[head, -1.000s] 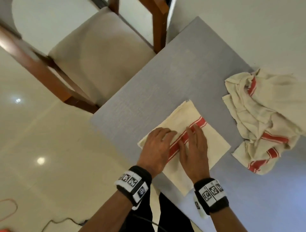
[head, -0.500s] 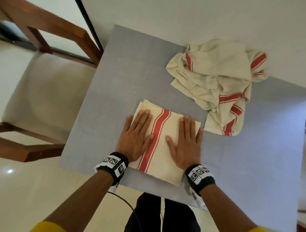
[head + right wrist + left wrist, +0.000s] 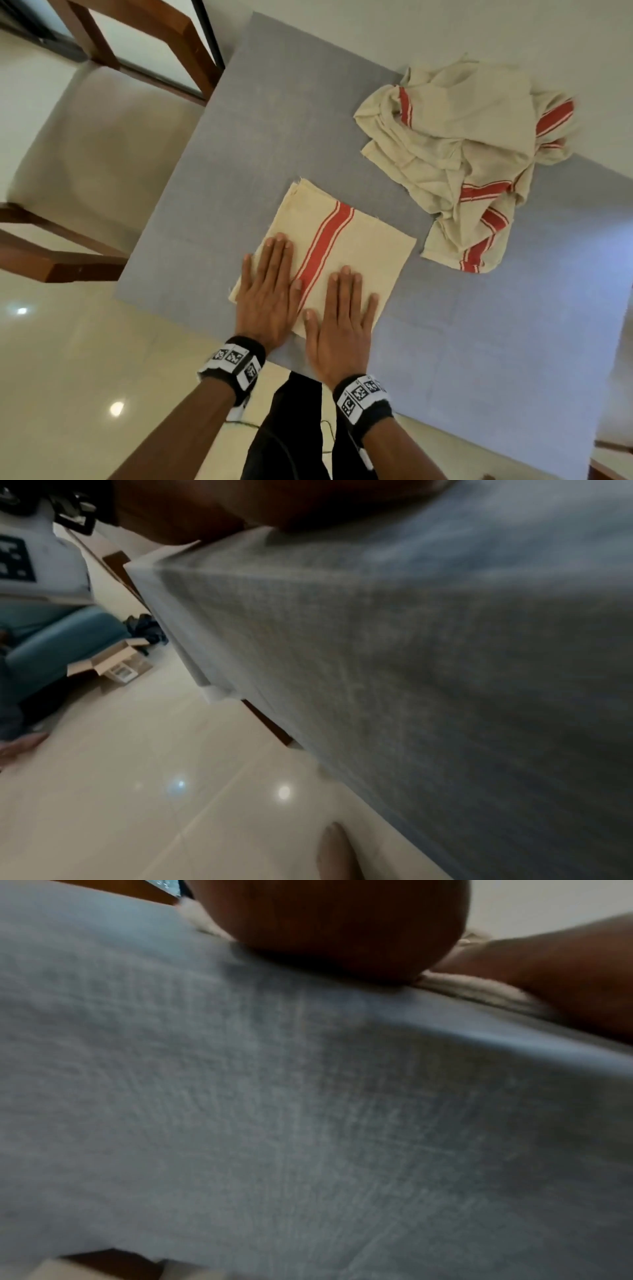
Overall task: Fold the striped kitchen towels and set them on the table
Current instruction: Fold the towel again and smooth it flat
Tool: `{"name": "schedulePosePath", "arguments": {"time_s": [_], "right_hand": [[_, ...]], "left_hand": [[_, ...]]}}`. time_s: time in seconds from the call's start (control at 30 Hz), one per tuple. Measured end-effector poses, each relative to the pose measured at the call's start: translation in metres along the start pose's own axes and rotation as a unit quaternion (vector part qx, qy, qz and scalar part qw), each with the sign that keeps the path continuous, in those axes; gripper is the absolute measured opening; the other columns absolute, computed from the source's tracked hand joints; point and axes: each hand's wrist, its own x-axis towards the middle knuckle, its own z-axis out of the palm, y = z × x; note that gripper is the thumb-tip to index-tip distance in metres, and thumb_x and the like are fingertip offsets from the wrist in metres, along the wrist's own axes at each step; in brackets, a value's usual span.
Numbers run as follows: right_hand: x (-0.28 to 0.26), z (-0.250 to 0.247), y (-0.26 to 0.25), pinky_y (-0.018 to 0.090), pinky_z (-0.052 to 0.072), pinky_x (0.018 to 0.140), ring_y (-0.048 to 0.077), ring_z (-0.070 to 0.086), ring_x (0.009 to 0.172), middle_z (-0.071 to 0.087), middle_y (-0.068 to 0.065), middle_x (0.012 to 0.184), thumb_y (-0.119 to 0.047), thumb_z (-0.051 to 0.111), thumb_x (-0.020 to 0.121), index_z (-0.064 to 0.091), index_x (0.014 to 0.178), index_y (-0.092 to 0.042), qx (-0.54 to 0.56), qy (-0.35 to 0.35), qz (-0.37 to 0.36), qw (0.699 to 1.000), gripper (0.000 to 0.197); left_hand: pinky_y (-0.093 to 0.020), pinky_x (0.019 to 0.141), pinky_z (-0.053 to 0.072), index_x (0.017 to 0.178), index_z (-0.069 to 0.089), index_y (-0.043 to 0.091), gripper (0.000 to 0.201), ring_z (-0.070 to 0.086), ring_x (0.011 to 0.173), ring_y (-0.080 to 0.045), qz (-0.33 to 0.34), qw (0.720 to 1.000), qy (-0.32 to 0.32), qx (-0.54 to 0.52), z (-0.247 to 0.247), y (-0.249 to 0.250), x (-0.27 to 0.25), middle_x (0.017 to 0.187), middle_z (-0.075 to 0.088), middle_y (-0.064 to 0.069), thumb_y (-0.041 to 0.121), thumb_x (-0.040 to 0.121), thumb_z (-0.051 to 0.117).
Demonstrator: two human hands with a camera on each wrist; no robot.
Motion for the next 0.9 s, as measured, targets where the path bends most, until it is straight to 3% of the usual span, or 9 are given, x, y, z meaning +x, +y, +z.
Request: {"name": "schedulePosePath", "arguments": {"time_s": [0.23,0.37,0.4,0.47,0.53,0.6,0.67,0.77,0.9], "right_hand": [[-0.021,-0.027,0.085,0.059,0.004,0.128,0.022,-0.009,0.161,-0.007,0.005,0.174,-0.057,0.035,0.104,0.000,0.165,-0.009,-0.009,-0.039,0.020,0.999,0.085],[-0.001,-0.064,0.132,0.054,0.019,0.128,0.022,0.003,0.161,0.004,0.008,0.174,-0.046,0.039,0.107,0.006,0.165,-0.011,0.108,-0.041,0.002,0.993,0.076],[0.009,-0.074,0.137,0.053,0.026,0.126,0.023,0.011,0.160,0.010,0.008,0.173,-0.042,0.044,0.107,0.007,0.165,-0.014,0.146,-0.031,0.007,0.989,0.075],[0.034,-0.085,0.144,0.049,0.037,0.119,0.028,0.030,0.151,0.025,0.009,0.166,-0.036,0.054,0.104,0.007,0.165,-0.019,0.205,-0.015,0.026,0.978,0.079],[0.061,-0.091,0.141,0.049,0.044,0.112,0.034,0.043,0.138,0.035,0.014,0.156,-0.037,0.061,0.100,0.010,0.164,-0.018,0.252,-0.002,0.072,0.965,0.084],[0.089,-0.095,0.136,0.040,0.043,0.109,0.036,0.047,0.131,0.039,0.020,0.150,-0.040,0.066,0.096,0.026,0.160,-0.010,0.283,0.002,0.137,0.949,0.080],[0.113,-0.102,0.131,0.029,0.040,0.097,0.036,0.053,0.122,0.053,0.024,0.138,-0.037,0.070,0.093,0.052,0.143,-0.003,0.290,-0.006,0.169,0.942,0.063],[0.124,-0.109,0.124,0.030,0.045,0.083,0.034,0.066,0.102,0.070,0.014,0.106,-0.033,0.074,0.090,0.068,0.112,-0.006,0.300,-0.031,0.144,0.943,0.035],[0.129,-0.112,0.122,0.035,0.051,0.082,0.028,0.065,0.095,0.066,0.005,0.103,-0.026,0.075,0.086,0.059,0.104,-0.016,0.323,-0.040,0.120,0.938,0.026]], "left_hand": [[-0.054,0.129,0.001,0.165,0.013,0.011,0.074,0.001,0.161,-0.021,-0.070,0.998,0.005,-0.003,-0.004,-0.002,-0.005,0.174,0.007,-0.005,0.054,0.107,0.026],[-0.059,0.128,0.002,0.164,0.010,0.008,0.078,0.000,0.161,-0.026,-0.297,0.952,0.046,-0.065,-0.013,0.011,-0.013,0.173,0.007,-0.011,0.059,0.106,0.019],[-0.060,0.127,0.002,0.164,0.013,0.008,0.079,0.002,0.161,-0.029,-0.301,0.950,0.059,-0.068,-0.016,0.021,-0.020,0.173,0.009,-0.014,0.060,0.105,0.024],[-0.062,0.127,0.004,0.163,0.025,0.015,0.077,0.015,0.159,-0.032,-0.197,0.977,0.073,-0.041,-0.014,0.057,-0.048,0.170,0.021,-0.013,0.061,0.102,0.038],[-0.059,0.121,0.024,0.154,0.045,0.027,0.070,0.042,0.145,-0.034,-0.109,0.990,0.059,-0.062,-0.010,0.100,-0.073,0.157,0.044,-0.008,0.066,0.096,0.051],[-0.049,0.107,0.039,0.144,0.052,0.033,0.066,0.053,0.125,-0.028,-0.117,0.989,0.016,-0.094,-0.005,0.133,-0.082,0.138,0.053,-0.002,0.073,0.091,0.052],[-0.045,0.099,0.042,0.142,0.049,0.037,0.064,0.050,0.115,-0.024,-0.146,0.984,-0.020,-0.102,0.003,0.151,-0.083,0.128,0.050,0.002,0.071,0.088,0.052],[-0.043,0.094,0.044,0.139,0.048,0.034,0.048,0.053,0.111,-0.024,-0.151,0.982,0.002,-0.115,0.013,0.167,-0.094,0.124,0.049,0.003,0.041,0.092,0.058],[-0.039,0.096,0.047,0.134,0.050,0.026,0.058,0.053,0.113,-0.027,-0.141,0.983,0.032,-0.111,0.013,0.172,-0.094,0.127,0.051,-0.002,0.009,0.080,0.063]]}}
